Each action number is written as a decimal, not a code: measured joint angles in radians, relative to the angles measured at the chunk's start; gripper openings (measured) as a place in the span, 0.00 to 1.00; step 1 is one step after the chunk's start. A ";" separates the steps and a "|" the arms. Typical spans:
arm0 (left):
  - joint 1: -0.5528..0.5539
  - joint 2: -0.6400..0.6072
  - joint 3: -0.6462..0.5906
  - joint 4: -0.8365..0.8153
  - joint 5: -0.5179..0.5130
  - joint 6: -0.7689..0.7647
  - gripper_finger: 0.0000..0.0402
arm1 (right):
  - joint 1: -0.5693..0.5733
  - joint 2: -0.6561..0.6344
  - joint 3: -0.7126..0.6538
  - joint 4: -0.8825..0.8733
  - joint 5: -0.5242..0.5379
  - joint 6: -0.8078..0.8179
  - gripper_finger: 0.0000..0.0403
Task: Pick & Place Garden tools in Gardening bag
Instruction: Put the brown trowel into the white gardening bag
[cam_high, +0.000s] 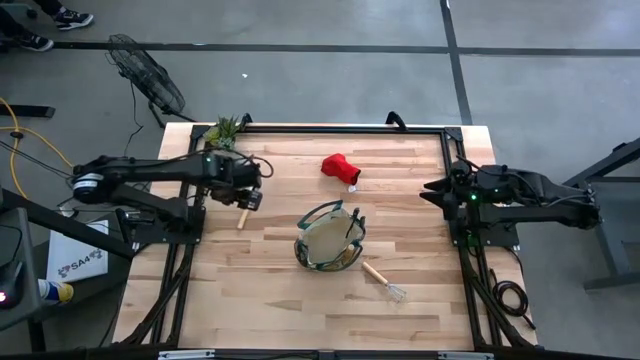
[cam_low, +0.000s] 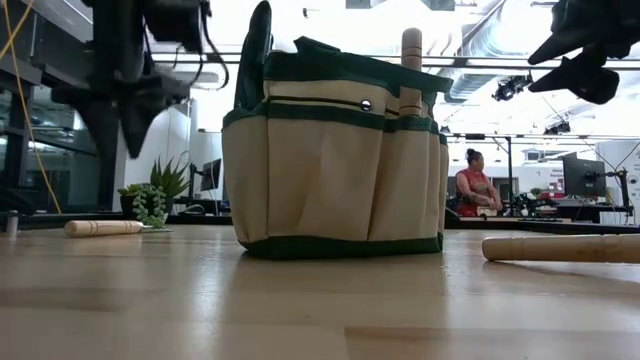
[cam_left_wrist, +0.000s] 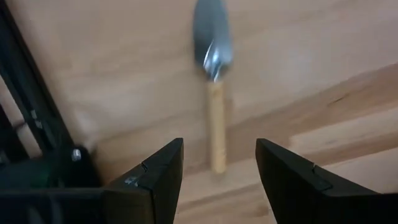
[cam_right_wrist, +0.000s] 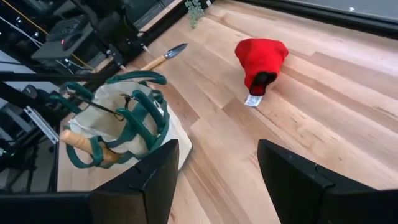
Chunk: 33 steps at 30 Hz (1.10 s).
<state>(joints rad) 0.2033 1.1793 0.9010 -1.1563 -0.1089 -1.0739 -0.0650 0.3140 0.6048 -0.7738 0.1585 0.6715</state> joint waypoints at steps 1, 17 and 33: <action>0.000 0.010 -0.016 0.000 0.023 0.000 0.48 | 0.000 0.003 0.000 0.000 0.000 0.008 0.52; -0.001 0.069 -0.205 0.207 0.174 -0.007 0.48 | 0.000 0.006 0.000 0.000 0.000 0.017 0.52; -0.001 0.205 -0.260 0.334 0.231 0.049 0.48 | 0.000 0.006 0.000 0.000 0.021 0.043 0.52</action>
<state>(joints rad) 0.2028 1.3846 0.6411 -0.8221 0.1222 -1.0251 -0.0654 0.3199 0.6048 -0.7742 0.1796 0.7143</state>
